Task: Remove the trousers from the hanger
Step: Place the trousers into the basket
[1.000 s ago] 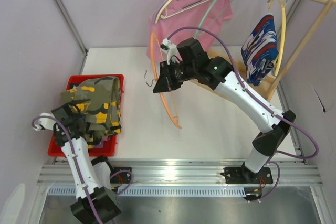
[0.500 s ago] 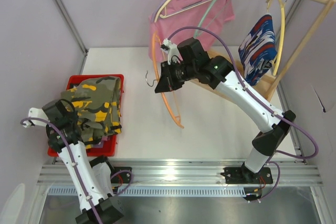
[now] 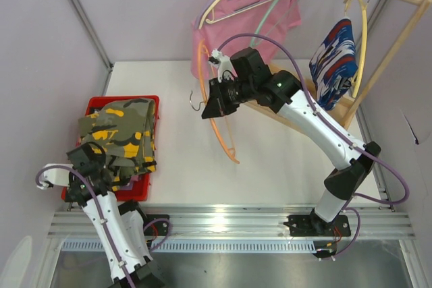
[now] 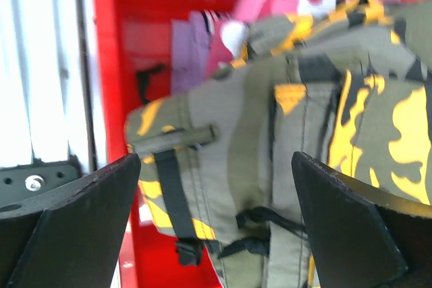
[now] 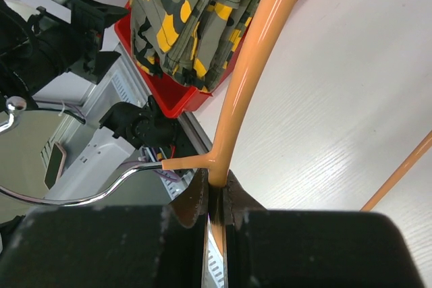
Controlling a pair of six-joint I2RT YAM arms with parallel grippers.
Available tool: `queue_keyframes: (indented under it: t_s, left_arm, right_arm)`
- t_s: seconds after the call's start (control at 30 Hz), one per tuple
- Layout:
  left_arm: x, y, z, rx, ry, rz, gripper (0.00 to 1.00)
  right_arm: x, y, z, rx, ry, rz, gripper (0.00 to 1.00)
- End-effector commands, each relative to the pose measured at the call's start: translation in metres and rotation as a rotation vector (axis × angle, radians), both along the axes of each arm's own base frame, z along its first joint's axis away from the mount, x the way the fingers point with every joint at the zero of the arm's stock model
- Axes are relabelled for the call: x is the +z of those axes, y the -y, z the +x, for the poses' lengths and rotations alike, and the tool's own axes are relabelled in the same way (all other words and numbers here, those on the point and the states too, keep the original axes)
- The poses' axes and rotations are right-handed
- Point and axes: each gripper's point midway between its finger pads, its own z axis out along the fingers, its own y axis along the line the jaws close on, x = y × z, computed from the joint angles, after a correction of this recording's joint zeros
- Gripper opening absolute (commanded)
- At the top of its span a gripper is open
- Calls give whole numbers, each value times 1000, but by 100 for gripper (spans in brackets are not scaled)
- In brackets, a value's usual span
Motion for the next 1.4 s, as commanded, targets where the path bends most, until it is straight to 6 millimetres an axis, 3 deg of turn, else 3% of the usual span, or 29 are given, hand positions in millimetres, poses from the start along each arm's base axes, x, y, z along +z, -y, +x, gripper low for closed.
queue_keyframes:
  t_s: [0.0, 0.13, 0.2, 0.23, 0.33, 0.43, 0.53, 0.57, 0.7, 0.77, 0.83, 0.87, 0.93, 1.13, 1.2, 1.37]
  left_arm:
    - [13, -20, -11, 112, 10, 92, 99]
    - [11, -32, 12, 30, 40, 113, 100]
    - [-5, -35, 11, 8, 2, 106, 99]
    - [1, -44, 15, 19, 24, 133, 99]
    - [-6, -54, 16, 21, 27, 149, 100]
    - [-17, -49, 32, -61, 98, 98, 97]
    - [-29, -43, 46, -106, 155, 54, 86]
    - [-27, -42, 48, -113, 173, 57, 77]
    - [-35, -37, 45, -130, 161, 46, 58]
    - [-31, -35, 47, -145, 168, 51, 41]
    - [-25, -35, 49, -160, 178, 59, 30]
    - [-23, -35, 49, -163, 176, 62, 16]
    - [-10, -37, 49, -161, 180, 84, 7]
    - [40, -42, 47, -189, 181, 186, 0]
    - [67, -42, 51, -222, 210, 235, 0]
    - [104, -31, 66, -306, 298, 274, 0]
  right_arm:
    - [19, -1, -1, 43, 44, 41, 0]
    - [17, -1, -2, 57, 39, 36, 0]
    - [18, 1, -2, 59, 42, 35, 0]
    - [17, 2, -1, 56, 39, 32, 0]
    - [17, 5, 0, 53, 38, 30, 0]
    - [16, 5, 0, 59, 27, 32, 0]
    - [16, 3, 0, 61, 25, 32, 0]
    - [17, 3, 0, 60, 27, 32, 0]
    - [17, 2, 2, 58, 23, 36, 0]
    - [12, 0, 3, 65, 4, 28, 0]
    - [15, -2, 3, 69, 3, 33, 0]
    - [13, -4, 4, 70, -4, 31, 0]
    - [15, -5, 4, 73, -2, 35, 0]
    - [14, -7, 6, 74, -9, 30, 0]
    - [14, -8, 6, 75, -9, 29, 0]
    - [14, -8, 8, 75, -7, 26, 0]
